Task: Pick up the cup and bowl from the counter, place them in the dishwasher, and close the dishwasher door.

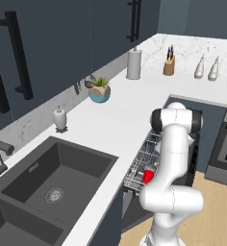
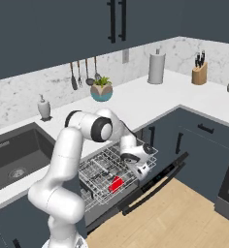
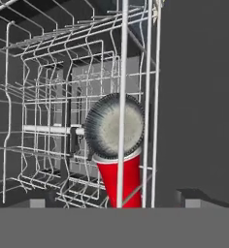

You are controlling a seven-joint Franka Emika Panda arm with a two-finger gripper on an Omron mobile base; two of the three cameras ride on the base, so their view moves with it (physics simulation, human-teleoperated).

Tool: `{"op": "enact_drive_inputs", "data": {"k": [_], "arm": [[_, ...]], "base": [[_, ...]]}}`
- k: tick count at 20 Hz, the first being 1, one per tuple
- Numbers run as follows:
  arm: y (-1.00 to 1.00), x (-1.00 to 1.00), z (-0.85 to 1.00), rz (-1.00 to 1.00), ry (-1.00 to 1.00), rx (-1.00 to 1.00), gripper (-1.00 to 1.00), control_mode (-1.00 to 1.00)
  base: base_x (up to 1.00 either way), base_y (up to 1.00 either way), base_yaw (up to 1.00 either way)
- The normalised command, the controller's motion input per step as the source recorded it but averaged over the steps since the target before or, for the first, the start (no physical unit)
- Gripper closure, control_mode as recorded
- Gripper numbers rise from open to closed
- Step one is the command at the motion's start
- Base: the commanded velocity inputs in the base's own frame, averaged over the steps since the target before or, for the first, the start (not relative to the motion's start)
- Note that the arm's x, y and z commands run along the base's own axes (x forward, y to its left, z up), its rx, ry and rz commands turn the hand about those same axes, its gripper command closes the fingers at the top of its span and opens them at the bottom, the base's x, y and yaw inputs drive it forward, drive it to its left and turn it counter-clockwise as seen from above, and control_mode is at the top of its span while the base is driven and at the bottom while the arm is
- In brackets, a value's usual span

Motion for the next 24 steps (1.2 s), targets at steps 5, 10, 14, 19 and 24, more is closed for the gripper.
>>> {"op": "enact_drive_inputs", "data": {"k": [5, 10, 14, 19, 24], "arm": [[-0.05, 0.04, -0.12, -0.03, 0.00, 0.00, -1.00, -1.00], [0.00, 0.03, -0.33, -0.02, 0.00, 0.02, -1.00, -1.00], [0.08, 0.16, -0.61, 0.00, 0.00, 0.01, -1.00, -1.00], [0.13, 0.21, -0.41, 0.00, -0.01, 0.00, -1.00, -1.00], [0.22, 0.35, -0.27, 0.00, -0.01, 0.01, -1.00, -1.00]], "base": [[0.00, 0.00, 0.00], [0.00, 0.00, 0.00], [0.00, 0.00, 0.00], [0.00, 0.00, 0.00], [0.00, 0.00, 0.00]]}}
